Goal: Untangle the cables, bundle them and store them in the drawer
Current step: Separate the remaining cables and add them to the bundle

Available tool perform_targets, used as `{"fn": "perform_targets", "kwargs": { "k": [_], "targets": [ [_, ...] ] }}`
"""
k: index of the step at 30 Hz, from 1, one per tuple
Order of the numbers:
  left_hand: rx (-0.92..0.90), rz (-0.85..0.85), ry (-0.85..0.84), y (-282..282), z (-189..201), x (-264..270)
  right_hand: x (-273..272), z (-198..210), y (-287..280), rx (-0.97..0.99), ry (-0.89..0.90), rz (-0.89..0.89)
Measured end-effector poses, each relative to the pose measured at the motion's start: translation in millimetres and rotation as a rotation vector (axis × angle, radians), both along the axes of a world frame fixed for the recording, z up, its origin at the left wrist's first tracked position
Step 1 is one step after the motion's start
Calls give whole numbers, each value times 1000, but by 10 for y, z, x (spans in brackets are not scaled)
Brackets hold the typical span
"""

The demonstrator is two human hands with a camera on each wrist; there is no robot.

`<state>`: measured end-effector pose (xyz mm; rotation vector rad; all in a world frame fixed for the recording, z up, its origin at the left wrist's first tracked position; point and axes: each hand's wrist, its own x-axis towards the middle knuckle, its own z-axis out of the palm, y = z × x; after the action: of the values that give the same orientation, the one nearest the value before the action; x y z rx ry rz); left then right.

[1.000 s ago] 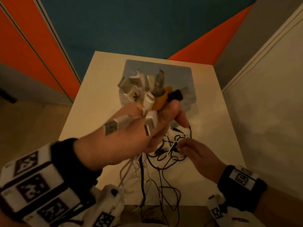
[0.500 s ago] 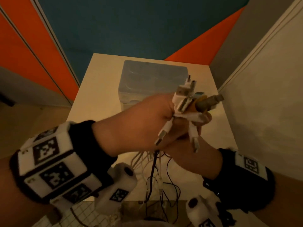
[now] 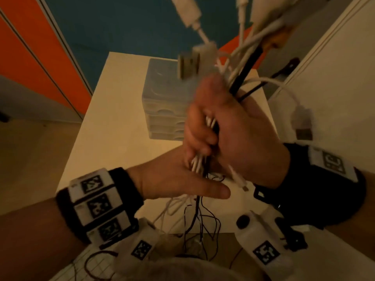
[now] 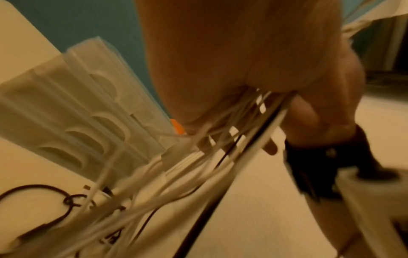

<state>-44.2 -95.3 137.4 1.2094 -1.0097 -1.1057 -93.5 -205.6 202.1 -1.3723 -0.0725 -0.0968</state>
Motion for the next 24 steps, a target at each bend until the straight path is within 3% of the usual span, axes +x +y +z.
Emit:
{"fn": "perform_targets", "kwargs": {
  "k": [7, 10, 15, 20, 22, 24],
  "targets": [
    [161, 306, -13, -75, -259, -98, 79, 124, -179, -85, -25, -29],
    [243, 145, -73, -30, -326, -29, 110, 185, -254, -62, -55, -84],
    [359, -55, 7, 36, -417, -32, 154, 216, -331, -75, -39, -111],
    [467, -273, -245, 149, -416, 87, 28, -23, -235, -64, 21, -54],
    [364, -159, -219, 234, -219, 258, -56, -141, -163, -73, 60, -28],
    [131, -19, -116, 275, 7, 382, -127, -279, -106, -79, 110, -37]
  ]
}}
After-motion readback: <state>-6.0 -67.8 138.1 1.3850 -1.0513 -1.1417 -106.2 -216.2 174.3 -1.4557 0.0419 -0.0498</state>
